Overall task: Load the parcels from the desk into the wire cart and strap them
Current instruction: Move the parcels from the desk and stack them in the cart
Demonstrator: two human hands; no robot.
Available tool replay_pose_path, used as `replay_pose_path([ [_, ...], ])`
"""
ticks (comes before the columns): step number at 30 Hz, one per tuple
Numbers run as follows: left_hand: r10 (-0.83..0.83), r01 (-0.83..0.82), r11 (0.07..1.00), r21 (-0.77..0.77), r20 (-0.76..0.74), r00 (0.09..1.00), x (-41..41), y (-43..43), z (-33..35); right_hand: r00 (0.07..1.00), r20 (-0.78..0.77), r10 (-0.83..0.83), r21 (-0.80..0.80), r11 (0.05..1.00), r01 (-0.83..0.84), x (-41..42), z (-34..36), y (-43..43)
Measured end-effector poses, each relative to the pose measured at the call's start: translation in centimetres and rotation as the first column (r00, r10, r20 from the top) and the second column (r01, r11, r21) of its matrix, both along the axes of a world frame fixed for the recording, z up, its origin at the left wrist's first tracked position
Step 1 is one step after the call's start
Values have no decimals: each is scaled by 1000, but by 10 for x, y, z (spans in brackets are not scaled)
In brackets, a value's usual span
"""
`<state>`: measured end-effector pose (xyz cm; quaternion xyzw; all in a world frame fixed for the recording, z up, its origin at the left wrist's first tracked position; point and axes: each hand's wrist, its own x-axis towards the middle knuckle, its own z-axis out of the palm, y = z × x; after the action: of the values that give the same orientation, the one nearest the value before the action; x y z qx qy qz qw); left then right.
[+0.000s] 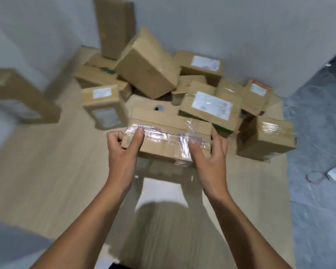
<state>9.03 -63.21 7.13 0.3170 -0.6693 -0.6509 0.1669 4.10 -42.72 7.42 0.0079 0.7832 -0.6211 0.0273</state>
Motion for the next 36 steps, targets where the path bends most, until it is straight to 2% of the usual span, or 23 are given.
replay_pose_path([
  [4,276,-279,954,112,44,960,99,-29,-12,950,40,310,21,950,-311,35,-5,-55],
  [7,465,-461,871,168,18,885,177,-37,-15,840,70,538,11,842,-540,73,-8,-99],
  [10,600,-594,781,194,34,800,267,-36,-22,674,109,730,14,677,-736,128,-10,-139],
  [13,740,-730,648,220,49,671,362,-25,-35,476,130,870,47,475,-879,202,-16,-170],
  [15,837,-814,524,250,26,546,422,-7,-43,330,140,934,76,322,-944,257,-19,-182],
  [17,925,-897,363,252,18,380,479,23,-50,176,145,974,155,153,-976,314,-23,-187],
  [20,987,-955,125,269,67,149,567,84,-64,-65,162,985,258,-106,-960,412,-27,-182],
  [22,995,-959,-28,282,99,0,618,127,-71,-166,206,964,261,-217,-940,477,-31,-166],
  [25,957,-897,-290,333,88,-277,686,191,-89,-367,233,901,212,-415,-885,568,-41,-132],
  [28,862,-797,-506,330,158,-482,729,260,-105,-596,250,763,204,-643,-738,643,-54,-103],
  [30,795,-723,-605,333,203,-572,744,299,-117,-701,274,659,234,-752,-616,685,-68,-91],
  [32,750,-666,-659,349,236,-618,752,330,-137,-776,310,549,283,-833,-476,720,-88,-81],
  [34,716,-591,-692,414,287,-637,754,355,-159,-820,388,420,289,-901,-324,749,-113,-75],
  [36,656,-484,-746,457,385,-649,753,372,-182,-825,498,266,232,-958,-169,774,-146,-70],
])
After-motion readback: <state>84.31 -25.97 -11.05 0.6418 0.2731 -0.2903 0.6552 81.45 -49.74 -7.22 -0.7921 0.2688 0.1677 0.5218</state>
